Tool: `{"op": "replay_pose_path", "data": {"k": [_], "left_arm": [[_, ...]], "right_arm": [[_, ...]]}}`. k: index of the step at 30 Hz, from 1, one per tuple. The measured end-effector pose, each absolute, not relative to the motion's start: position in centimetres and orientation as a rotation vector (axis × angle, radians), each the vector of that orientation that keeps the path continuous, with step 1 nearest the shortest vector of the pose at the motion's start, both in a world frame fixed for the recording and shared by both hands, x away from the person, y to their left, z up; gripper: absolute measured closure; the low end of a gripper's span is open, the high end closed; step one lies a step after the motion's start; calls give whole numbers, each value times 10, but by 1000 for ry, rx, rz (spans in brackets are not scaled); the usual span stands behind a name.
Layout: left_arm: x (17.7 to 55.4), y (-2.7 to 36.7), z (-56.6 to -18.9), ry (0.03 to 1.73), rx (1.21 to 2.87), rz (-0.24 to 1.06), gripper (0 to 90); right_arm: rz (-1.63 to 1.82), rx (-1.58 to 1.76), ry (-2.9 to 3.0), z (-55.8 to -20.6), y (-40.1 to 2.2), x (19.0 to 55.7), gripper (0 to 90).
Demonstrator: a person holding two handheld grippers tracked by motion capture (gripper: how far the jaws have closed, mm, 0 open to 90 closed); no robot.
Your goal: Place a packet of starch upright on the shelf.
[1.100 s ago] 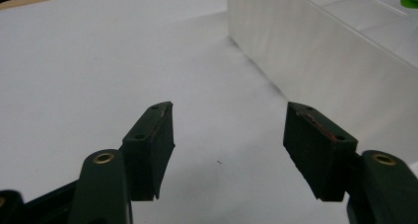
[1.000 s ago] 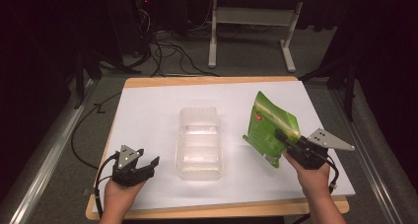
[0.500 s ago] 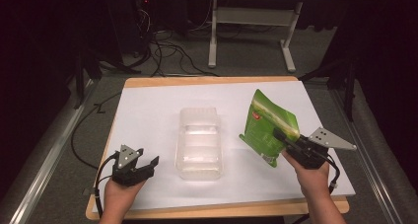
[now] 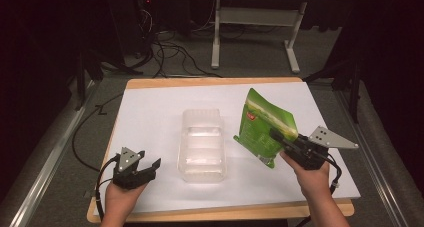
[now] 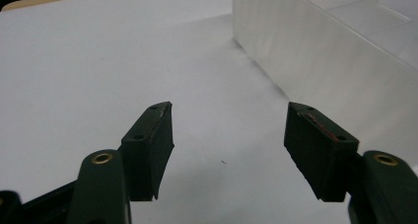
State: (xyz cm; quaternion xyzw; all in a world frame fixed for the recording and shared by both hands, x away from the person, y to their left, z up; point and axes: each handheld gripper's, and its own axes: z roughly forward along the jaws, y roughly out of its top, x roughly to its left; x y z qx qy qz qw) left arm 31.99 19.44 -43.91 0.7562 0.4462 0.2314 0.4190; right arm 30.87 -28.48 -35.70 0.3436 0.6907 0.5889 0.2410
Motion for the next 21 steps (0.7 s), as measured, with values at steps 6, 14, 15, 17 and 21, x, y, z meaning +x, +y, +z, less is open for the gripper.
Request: {"op": "replay_pose_path", "data": {"k": [6, 14, 15, 17, 21], "left_arm": [[319, 196, -439, 1122, 1888, 579, 359], [319, 198, -438, 1132, 1878, 580, 359], [319, 198, -438, 1132, 1878, 580, 359], [319, 198, -439, 1136, 1878, 587, 358], [319, 198, -439, 1146, 1874, 588, 357]], "right_arm": [[1616, 916, 1916, -355, -279, 318, 866], [1654, 858, 1925, -344, -265, 334, 866], [1654, 858, 1925, -344, -265, 334, 866], [1676, 838, 1927, -341, -260, 340, 866], [1688, 818, 1941, -340, -254, 347, 866]]}}
